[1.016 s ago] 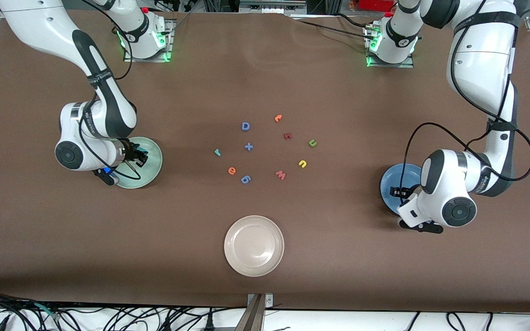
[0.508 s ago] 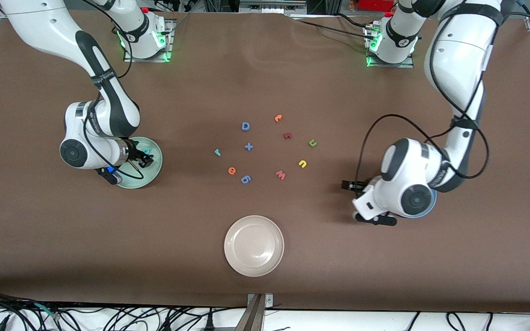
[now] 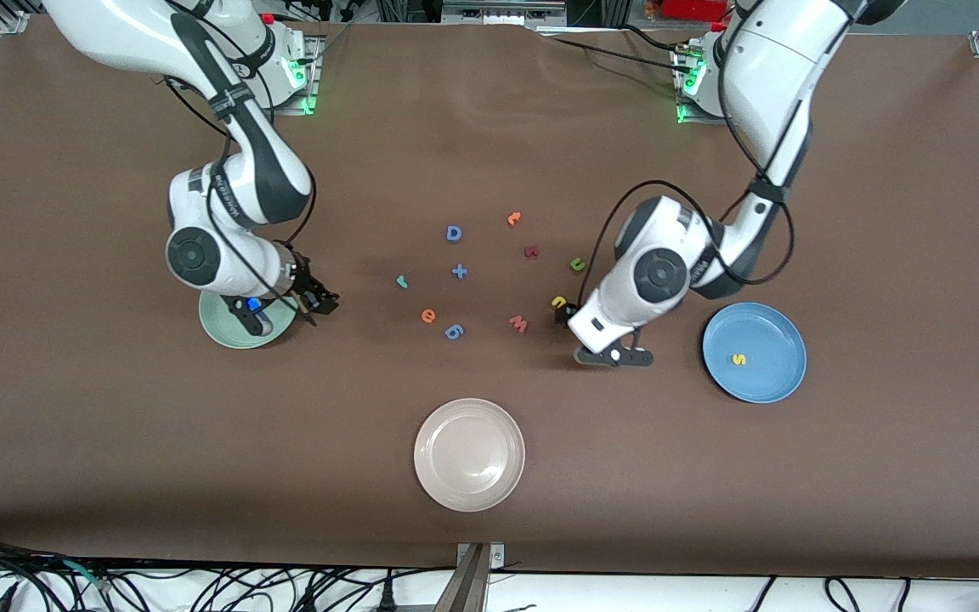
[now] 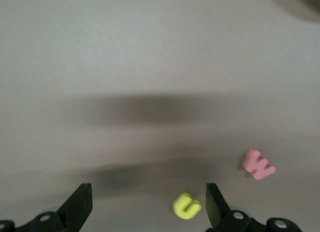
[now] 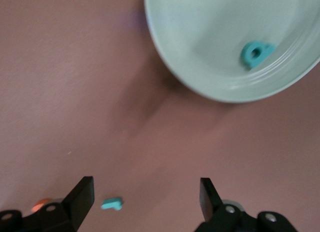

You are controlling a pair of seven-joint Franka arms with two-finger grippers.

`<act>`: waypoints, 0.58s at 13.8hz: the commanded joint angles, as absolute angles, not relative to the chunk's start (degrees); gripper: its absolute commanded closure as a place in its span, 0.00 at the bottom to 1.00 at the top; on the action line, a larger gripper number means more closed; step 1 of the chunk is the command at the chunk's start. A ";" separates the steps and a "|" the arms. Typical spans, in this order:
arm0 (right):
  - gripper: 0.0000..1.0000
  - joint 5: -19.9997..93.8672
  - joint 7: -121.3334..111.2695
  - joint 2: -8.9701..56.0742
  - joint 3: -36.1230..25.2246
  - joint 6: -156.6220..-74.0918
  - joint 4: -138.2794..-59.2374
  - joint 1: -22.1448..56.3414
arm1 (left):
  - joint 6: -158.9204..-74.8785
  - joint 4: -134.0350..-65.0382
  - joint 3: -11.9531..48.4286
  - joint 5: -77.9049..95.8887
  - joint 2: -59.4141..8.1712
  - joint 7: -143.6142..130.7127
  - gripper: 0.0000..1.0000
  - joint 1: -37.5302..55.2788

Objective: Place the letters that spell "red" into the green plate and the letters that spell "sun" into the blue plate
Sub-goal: 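Reach the left gripper to yellow u while the right gripper reaches teal l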

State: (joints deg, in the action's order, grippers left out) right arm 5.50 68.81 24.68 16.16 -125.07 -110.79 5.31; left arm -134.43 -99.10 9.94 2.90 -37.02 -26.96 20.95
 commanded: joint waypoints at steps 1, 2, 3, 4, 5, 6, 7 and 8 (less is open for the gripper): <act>0.06 6.06 74.60 27.06 16.79 -130.85 -110.57 8.69 | -137.98 -104.76 9.32 0.28 -34.01 -33.20 0.00 22.94; 0.06 5.98 75.32 28.11 16.79 -132.70 -110.57 10.01 | -138.95 -104.94 9.32 -0.61 -34.01 -35.14 0.00 23.64; 0.06 5.89 76.28 28.91 16.79 -134.45 -110.65 10.98 | -140.17 -105.90 9.23 -0.70 -34.10 -36.20 0.01 24.43; 0.06 5.80 77.59 29.61 16.70 -136.13 -110.74 11.86 | -142.10 -107.04 9.23 -0.70 -34.10 -36.47 0.01 24.87; 0.06 5.02 78.74 29.97 16.61 -137.36 -111.09 13.43 | -143.60 -108.09 9.23 -0.70 -34.10 -36.56 0.02 25.22; 0.06 5.01 79.18 30.06 16.18 -137.72 -111.35 14.67 | -143.96 -108.28 9.23 -0.70 -34.19 -37.17 0.02 25.66; 0.06 5.01 79.19 30.06 16.17 -137.72 -111.53 14.85 | -144.14 -108.46 9.14 -0.70 -34.36 -37.70 0.02 25.93; 0.07 4.84 79.28 30.06 16.17 -137.90 -112.14 15.03 | -144.23 -108.54 9.05 -0.70 -34.45 -37.88 0.03 26.19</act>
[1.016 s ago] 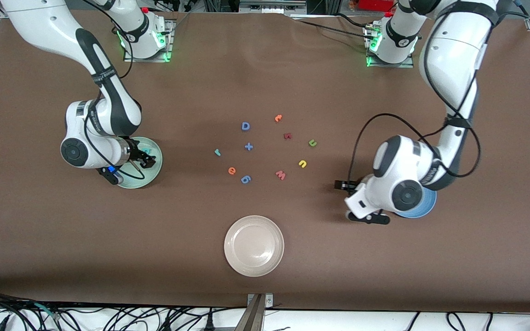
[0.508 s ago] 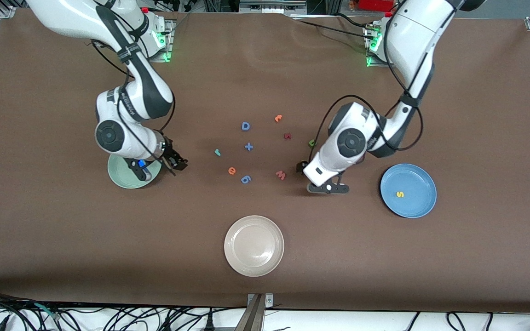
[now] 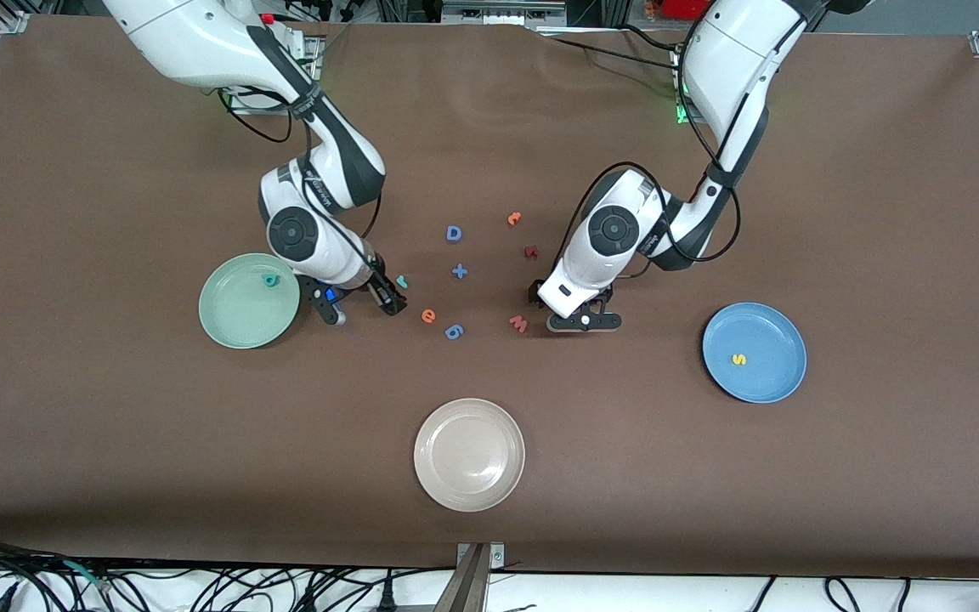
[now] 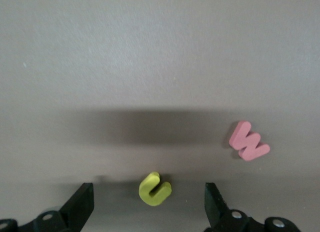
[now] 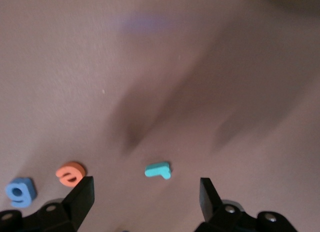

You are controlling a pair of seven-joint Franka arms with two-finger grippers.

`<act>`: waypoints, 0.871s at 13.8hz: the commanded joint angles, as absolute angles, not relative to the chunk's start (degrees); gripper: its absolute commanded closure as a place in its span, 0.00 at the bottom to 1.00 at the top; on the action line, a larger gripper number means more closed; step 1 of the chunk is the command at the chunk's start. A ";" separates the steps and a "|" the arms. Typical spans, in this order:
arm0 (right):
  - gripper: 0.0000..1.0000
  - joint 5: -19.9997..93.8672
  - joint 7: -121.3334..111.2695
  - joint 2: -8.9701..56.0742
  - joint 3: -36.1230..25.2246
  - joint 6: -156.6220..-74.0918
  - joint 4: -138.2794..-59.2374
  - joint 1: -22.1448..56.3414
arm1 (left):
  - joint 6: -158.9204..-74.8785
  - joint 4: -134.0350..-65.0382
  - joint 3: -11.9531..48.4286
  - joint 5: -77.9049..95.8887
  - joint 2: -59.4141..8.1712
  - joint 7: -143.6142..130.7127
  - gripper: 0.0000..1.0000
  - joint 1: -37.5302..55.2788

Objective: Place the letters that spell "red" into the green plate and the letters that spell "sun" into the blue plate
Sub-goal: 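Reach the left gripper to yellow u while the right gripper reaches teal l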

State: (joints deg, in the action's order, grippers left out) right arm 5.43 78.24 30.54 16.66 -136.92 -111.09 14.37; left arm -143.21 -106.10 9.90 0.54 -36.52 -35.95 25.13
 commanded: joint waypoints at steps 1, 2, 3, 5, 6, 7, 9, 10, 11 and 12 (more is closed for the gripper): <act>0.08 4.31 79.19 30.06 16.17 -138.42 -112.84 15.73 | -144.23 -108.54 9.05 -0.70 -34.54 -37.97 0.04 26.28; 0.09 3.61 79.28 30.06 16.08 -139.56 -113.72 16.43 | -144.23 -108.54 9.05 -0.70 -34.63 -37.97 0.04 26.28; 0.12 3.17 79.28 30.06 15.65 -140.96 -114.77 16.61 | -144.23 -108.54 8.97 -1.23 -34.63 -37.97 0.06 26.28; 0.13 2.03 79.28 30.06 15.47 -141.68 -115.49 17.13 | -144.23 -108.28 8.97 -4.11 -35.15 -40.33 0.10 26.28; 0.13 1.59 79.28 30.23 15.29 -141.77 -115.66 17.23 | -144.23 -108.19 9.05 -6.65 -35.33 -41.99 0.11 26.37; 0.13 1.58 79.28 30.58 14.94 -141.94 -115.66 17.31 | -144.23 -108.11 9.05 -8.51 -35.68 -43.14 0.11 26.28; 0.13 1.58 79.28 30.76 14.94 -142.81 -115.66 17.40 | -144.23 -107.84 9.05 -9.05 -36.03 -43.77 0.11 26.28; 0.13 1.58 79.28 31.37 14.94 -143.95 -115.66 17.49 | -144.23 -107.84 9.14 -9.05 -36.04 -43.86 0.11 26.28; 0.13 1.50 79.28 31.64 14.85 -144.92 -115.66 17.75 | -144.14 -107.84 9.14 -9.05 -36.04 -44.03 0.11 26.37; 0.13 1.41 79.36 31.90 14.51 -145.89 -115.66 17.75 | -144.14 -107.75 9.14 -9.05 -36.04 -44.29 0.13 26.54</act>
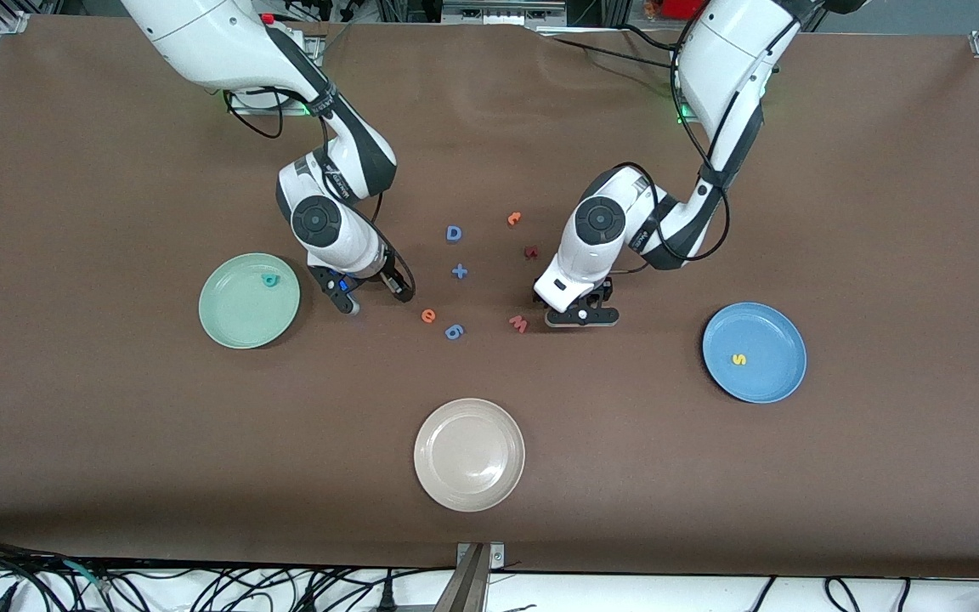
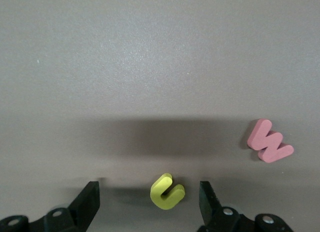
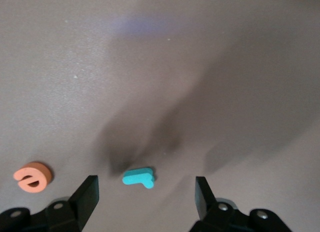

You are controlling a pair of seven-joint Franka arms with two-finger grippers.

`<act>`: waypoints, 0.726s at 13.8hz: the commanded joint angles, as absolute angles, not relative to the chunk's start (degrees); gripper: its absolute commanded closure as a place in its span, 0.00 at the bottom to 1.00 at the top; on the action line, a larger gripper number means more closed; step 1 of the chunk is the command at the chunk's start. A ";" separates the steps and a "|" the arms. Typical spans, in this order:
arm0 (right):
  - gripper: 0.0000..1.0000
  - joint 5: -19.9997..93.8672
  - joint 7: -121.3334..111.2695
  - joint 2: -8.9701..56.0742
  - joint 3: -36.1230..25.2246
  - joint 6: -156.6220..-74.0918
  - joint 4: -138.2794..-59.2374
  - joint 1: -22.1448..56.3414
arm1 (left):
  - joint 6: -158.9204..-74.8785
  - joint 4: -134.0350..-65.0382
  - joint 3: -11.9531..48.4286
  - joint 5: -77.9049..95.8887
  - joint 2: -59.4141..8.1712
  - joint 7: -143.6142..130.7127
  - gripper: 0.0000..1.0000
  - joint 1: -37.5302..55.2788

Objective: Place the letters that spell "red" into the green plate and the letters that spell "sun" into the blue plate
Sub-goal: 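Reach the left gripper to yellow u while the right gripper reaches teal l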

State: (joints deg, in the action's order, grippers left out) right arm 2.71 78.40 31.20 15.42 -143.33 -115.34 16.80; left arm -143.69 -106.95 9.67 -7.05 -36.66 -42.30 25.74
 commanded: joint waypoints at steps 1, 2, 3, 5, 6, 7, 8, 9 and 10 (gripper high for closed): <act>0.13 1.32 79.37 32.17 14.50 -146.77 -115.66 17.93 | -144.14 -107.75 9.05 -9.05 -36.12 -44.30 0.17 26.89; 0.13 1.32 79.37 32.25 14.33 -146.95 -115.66 18.28 | -144.14 -107.75 9.05 -9.05 -36.30 -44.38 0.18 26.89; 0.13 1.32 79.54 32.34 14.15 -146.95 -115.66 18.37 | -144.14 -107.58 9.05 -9.05 -36.39 -44.38 0.23 26.89; 0.20 1.23 80.33 32.43 14.15 -146.95 -115.66 18.37 | -144.14 -106.97 8.97 -9.05 -36.91 -45.87 0.32 26.98; 0.21 1.32 80.33 32.52 14.15 -146.95 -115.58 18.46 | -144.14 -106.88 8.96 -9.05 -37.09 -46.49 0.35 27.33; 0.21 1.32 80.33 32.52 14.15 -146.95 -115.58 18.46 | -144.14 -106.70 8.88 -9.05 -37.26 -46.76 0.37 27.68; 0.23 1.32 80.42 32.52 14.15 -146.95 -115.58 18.37 | -144.14 -106.26 8.79 -9.05 -37.53 -46.76 0.41 27.60; 0.23 1.32 80.42 32.52 14.15 -146.95 -115.58 18.37 | -144.05 -106.09 8.79 -9.05 -37.70 -46.76 0.43 27.68; 0.23 1.32 80.42 32.52 14.15 -146.95 -115.49 18.37 | -144.05 -106.00 8.79 -9.05 -37.79 -46.76 0.46 27.69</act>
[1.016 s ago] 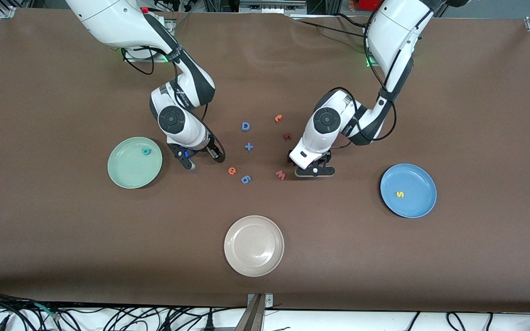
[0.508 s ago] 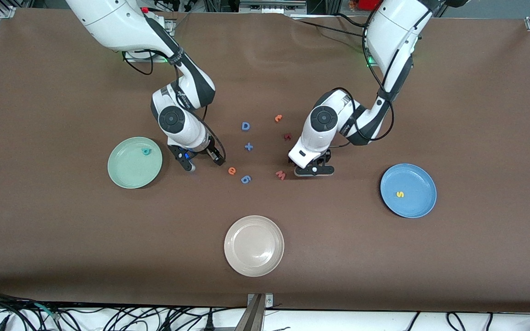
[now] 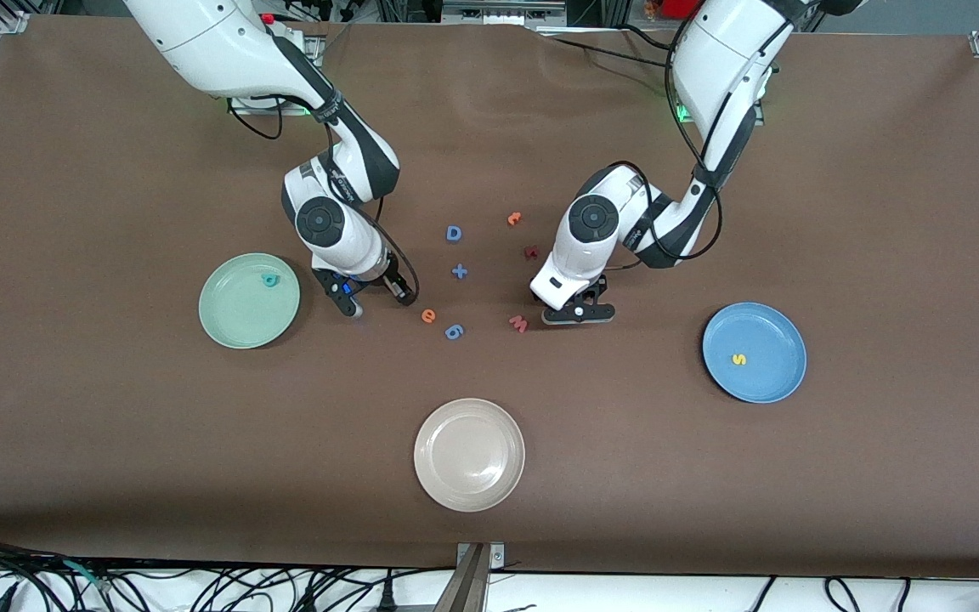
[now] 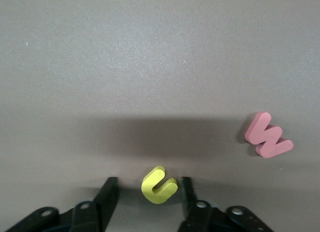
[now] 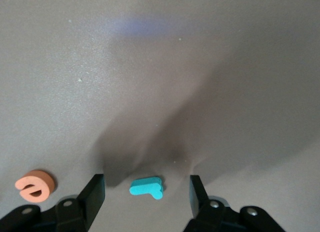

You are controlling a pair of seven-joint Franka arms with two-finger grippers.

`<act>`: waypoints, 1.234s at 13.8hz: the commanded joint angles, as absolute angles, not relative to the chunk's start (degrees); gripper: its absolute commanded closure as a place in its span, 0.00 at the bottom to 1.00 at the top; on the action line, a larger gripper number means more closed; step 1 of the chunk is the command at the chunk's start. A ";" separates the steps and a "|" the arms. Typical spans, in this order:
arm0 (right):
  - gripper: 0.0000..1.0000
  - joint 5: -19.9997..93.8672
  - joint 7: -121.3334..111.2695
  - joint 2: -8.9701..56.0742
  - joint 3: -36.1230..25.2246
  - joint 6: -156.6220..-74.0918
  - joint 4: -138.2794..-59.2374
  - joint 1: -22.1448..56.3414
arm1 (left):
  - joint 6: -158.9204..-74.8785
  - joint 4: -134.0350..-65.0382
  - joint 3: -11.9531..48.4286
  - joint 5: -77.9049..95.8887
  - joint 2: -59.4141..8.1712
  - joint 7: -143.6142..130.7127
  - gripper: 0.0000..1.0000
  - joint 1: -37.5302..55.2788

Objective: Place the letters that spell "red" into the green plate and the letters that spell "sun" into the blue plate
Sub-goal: 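Grasp yellow u with the left gripper while the right gripper grasps teal l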

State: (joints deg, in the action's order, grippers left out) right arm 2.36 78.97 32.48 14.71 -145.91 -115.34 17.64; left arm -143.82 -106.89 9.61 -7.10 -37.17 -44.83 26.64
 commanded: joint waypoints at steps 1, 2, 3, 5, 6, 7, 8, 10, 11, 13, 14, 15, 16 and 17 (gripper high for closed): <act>0.24 1.32 80.42 32.61 14.15 -147.04 -115.49 18.37 | -143.97 -105.56 8.70 -9.14 -37.97 -46.76 0.50 27.69; 0.25 1.32 80.42 33.04 14.15 -147.04 -115.31 18.37 | -143.53 -105.03 8.70 -9.14 -38.23 -46.67 0.52 27.69; 0.25 1.41 80.42 33.31 14.15 -147.22 -115.23 18.37 | -143.53 -104.77 8.70 -9.23 -38.32 -46.67 0.54 27.69; 0.31 1.32 80.42 33.31 14.15 -147.66 -115.14 18.37 | -143.44 -104.77 8.70 -9.23 -38.41 -46.76 0.60 27.69; 0.36 1.32 80.42 33.31 14.15 -147.74 -115.14 18.37 | -143.44 -104.77 8.70 -9.23 -38.41 -46.76 0.63 27.69; 0.46 1.41 80.33 33.31 14.15 -147.74 -115.05 18.37 | -143.44 -104.68 8.70 -9.23 -38.41 -46.76 0.66 27.69; 0.56 1.41 80.33 33.31 14.15 -147.74 -115.05 18.28 | -143.44 -104.76 8.70 -9.23 -38.41 -46.76 0.67 27.69; 0.69 1.41 80.25 33.31 14.15 -147.74 -114.96 18.28 | -143.44 -104.77 8.70 -9.23 -38.41 -46.76 0.73 27.69; 0.72 1.41 80.24 33.31 14.15 -147.74 -114.96 18.11 | -143.35 -104.77 8.70 -9.23 -38.32 -46.76 0.76 27.69; 0.73 1.41 80.24 33.31 14.24 -147.74 -114.96 17.93 | -141.52 -104.33 8.61 -9.23 -37.71 -46.41 0.77 26.99; 0.73 1.41 80.33 33.31 14.24 -147.74 -114.96 17.93 | -138.02 -102.50 8.44 -9.23 -37.71 -46.32 0.77 26.90; 0.73 1.41 80.33 33.31 14.24 -147.57 -114.61 17.76 | -132.59 -99.78 7.31 -9.23 -37.71 -45.45 0.79 26.89; 0.73 1.49 80.16 33.22 14.15 -147.57 -114.35 17.75 | -126.45 -96.10 6.60 -9.23 -37.62 -43.09 0.79 26.81; 0.73 1.49 79.98 33.14 14.15 -147.31 -113.91 17.67 | -120.82 -92.76 6.24 -9.23 -37.79 -40.28 0.79 25.59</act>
